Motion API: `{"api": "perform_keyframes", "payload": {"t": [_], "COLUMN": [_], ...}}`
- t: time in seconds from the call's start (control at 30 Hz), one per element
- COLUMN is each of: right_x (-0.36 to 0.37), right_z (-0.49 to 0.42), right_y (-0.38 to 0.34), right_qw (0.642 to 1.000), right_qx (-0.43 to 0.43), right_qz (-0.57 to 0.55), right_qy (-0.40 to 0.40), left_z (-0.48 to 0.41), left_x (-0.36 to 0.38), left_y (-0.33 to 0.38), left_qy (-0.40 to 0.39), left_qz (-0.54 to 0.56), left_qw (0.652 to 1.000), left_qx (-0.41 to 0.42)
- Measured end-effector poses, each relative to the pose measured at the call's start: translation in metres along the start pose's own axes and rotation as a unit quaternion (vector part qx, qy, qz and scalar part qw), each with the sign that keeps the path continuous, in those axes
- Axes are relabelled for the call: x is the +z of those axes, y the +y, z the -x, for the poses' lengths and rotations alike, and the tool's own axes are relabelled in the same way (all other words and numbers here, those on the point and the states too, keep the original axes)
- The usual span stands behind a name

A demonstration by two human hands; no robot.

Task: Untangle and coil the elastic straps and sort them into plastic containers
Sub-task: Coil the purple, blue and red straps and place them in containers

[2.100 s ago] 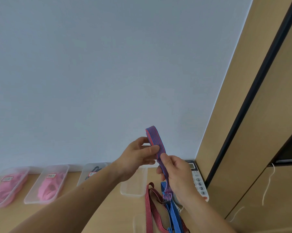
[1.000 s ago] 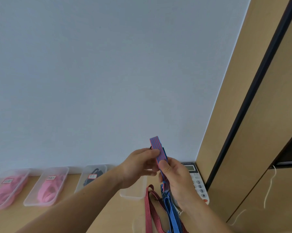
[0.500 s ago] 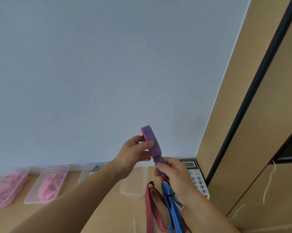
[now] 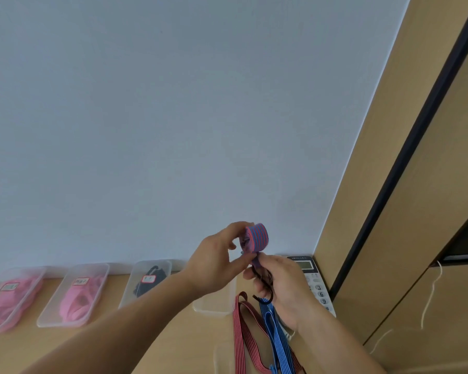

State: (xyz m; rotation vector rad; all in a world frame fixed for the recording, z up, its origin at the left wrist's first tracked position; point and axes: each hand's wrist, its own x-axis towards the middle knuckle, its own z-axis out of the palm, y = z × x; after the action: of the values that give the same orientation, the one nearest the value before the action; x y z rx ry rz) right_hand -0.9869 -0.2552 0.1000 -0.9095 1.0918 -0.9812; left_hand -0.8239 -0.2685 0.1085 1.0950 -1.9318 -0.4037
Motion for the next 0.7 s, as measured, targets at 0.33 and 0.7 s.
{"api": "perform_keyframes", "payload": {"t": [0.33,0.7], "right_x": [-0.006,-0.014], "right_z": [0.001,-0.002], "right_y": [-0.005,0.002], "right_qw": [0.995,0.973], "right_qx": [0.003,-0.148], "right_qz": [-0.086,0.17], "right_qy": [-0.055,0.049], "left_z": [0.003,-0.006], "left_x": [0.007,0.011], "left_y": [-0.017,0.009], "left_qy": [-0.03,-0.066], "left_qz": [-0.246,0.334], "left_qw": [0.948,0.899], "left_qx": [0.202,-0.275]}}
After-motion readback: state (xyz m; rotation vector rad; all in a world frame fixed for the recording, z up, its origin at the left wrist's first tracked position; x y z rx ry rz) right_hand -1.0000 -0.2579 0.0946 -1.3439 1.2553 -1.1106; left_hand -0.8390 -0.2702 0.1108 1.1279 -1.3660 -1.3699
